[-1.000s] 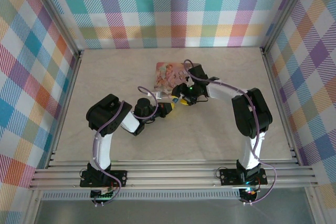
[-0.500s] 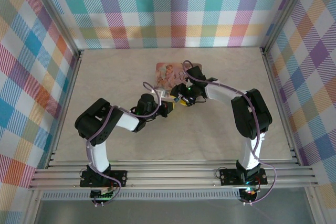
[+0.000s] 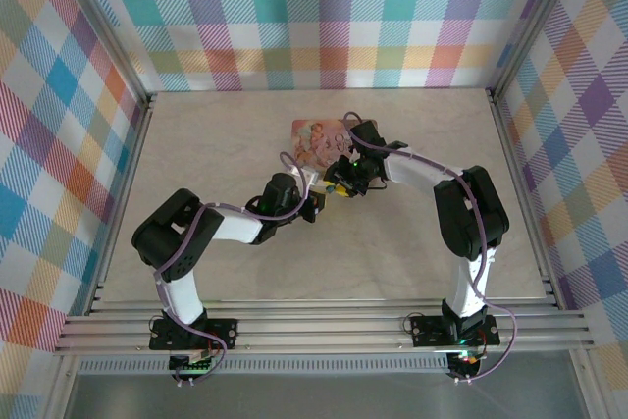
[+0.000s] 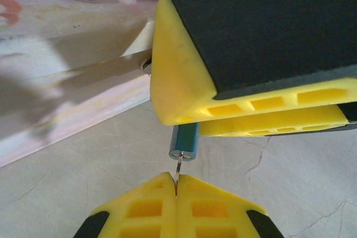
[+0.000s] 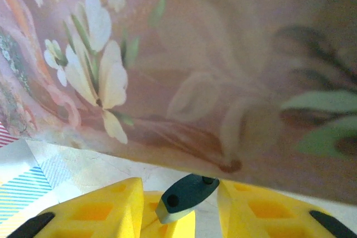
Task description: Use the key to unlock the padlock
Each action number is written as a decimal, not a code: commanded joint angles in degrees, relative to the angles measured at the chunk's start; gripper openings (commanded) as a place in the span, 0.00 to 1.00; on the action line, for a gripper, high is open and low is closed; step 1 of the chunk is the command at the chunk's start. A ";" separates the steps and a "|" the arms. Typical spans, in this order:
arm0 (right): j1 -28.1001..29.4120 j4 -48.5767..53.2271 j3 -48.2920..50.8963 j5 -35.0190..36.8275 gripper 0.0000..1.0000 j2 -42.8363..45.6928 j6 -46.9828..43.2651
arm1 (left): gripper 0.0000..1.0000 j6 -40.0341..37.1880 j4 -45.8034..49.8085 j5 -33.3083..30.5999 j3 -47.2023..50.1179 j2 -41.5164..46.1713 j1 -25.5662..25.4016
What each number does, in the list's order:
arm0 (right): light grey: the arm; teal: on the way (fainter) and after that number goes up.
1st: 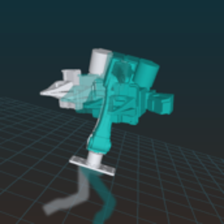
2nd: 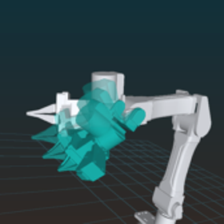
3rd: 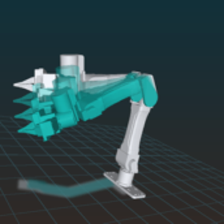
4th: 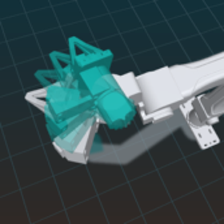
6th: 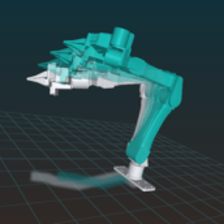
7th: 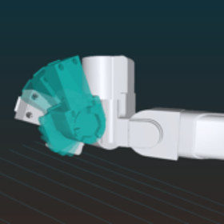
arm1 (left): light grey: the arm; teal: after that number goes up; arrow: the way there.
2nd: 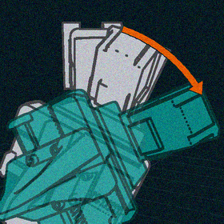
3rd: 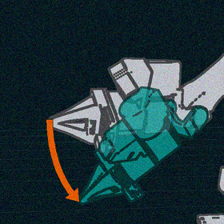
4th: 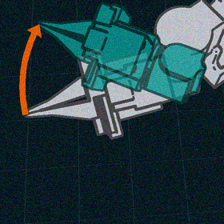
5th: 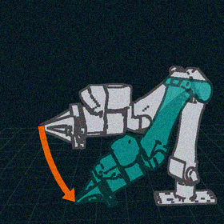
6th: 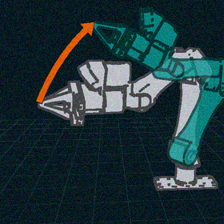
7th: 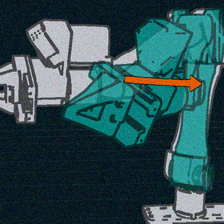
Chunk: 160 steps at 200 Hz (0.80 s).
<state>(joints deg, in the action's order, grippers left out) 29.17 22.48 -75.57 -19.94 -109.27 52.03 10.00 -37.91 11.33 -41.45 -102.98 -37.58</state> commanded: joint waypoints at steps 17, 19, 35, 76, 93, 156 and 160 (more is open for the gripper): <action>-0.34 4.63 -0.72 -0.89 0.46 -0.07 0.99 | 0.00 -4.30 4.46 -2.21 -1.94 3.10 -2.32; -0.34 4.73 -0.74 -0.89 0.46 -0.07 0.93 | 0.00 -4.53 4.70 -2.40 -2.00 3.24 -2.43; -0.34 5.05 -0.81 -0.93 0.47 0.06 0.74 | 0.00 -6.07 6.38 -4.36 -2.32 4.21 -3.27; -0.34 5.12 -0.55 -2.20 0.43 0.02 1.43 | 0.00 -8.81 8.77 -7.01 -3.40 5.51 -4.76; -0.34 5.14 -0.41 -2.29 0.35 0.17 1.49 | 0.00 -9.52 9.37 -7.76 -3.72 5.67 -5.30; -0.34 4.86 0.90 -2.08 0.05 1.51 1.48 | 0.00 -10.46 11.20 -8.26 -4.77 5.52 -6.31; -0.34 4.77 1.01 -2.06 0.02 1.59 1.42 | 0.00 -10.48 11.34 -8.26 -4.92 5.50 -6.38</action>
<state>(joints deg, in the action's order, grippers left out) 28.84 25.08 -75.85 -20.25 -108.73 52.25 0.69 -27.92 2.20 -44.18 -98.94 -42.78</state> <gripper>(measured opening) 0.124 0.045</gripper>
